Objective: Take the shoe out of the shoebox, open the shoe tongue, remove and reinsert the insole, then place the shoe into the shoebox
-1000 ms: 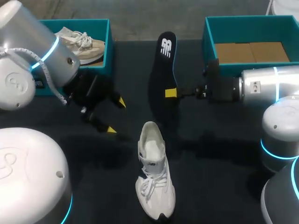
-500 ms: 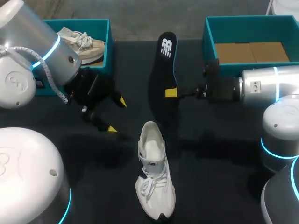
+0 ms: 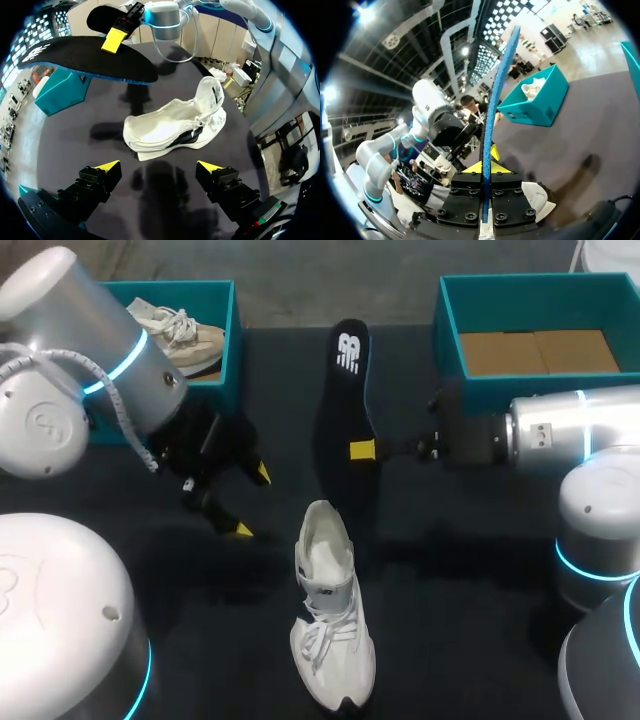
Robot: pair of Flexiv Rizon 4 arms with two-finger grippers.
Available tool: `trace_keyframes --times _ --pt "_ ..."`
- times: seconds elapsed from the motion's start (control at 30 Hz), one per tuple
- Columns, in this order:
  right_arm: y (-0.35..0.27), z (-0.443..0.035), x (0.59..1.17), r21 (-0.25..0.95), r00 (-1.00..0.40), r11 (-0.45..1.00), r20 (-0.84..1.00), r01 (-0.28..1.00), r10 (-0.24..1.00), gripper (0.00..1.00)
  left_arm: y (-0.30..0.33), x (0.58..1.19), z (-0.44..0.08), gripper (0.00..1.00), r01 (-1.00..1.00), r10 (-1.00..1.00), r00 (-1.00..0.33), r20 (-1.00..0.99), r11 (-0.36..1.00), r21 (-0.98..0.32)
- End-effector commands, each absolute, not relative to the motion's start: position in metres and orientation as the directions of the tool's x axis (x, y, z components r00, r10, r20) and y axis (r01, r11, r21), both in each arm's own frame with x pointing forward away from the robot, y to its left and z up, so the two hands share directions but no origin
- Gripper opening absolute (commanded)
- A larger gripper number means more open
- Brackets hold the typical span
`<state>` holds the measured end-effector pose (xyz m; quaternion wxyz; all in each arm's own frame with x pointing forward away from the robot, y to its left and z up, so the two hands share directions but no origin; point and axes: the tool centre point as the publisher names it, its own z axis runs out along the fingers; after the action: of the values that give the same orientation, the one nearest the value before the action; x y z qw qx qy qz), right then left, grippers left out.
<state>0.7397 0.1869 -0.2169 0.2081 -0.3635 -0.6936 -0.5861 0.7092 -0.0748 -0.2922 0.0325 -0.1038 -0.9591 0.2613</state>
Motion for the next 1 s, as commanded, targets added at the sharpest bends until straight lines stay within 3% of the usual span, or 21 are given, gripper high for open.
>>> trace_keyframes --times 0.03,0.43,1.0 --pt "0.197 -0.231 0.75 0.672 -0.665 0.057 0.711 0.738 0.229 0.0 -0.081 0.715 -0.31 1.0 0.166 0.207 -0.978 0.03 0.855 -0.491" --pt "0.2 -0.26 0.752 0.706 -0.699 0.044 0.689 0.707 0.19 0.0 -0.084 0.714 -0.335 1.0 0.119 0.185 -0.978 0.094 0.874 -0.472" --pt "0.202 -0.261 0.75 0.718 -0.711 0.048 0.675 0.695 0.194 0.0 -0.088 0.706 -0.343 1.0 0.126 0.183 -0.98 0.08 0.877 -0.464"
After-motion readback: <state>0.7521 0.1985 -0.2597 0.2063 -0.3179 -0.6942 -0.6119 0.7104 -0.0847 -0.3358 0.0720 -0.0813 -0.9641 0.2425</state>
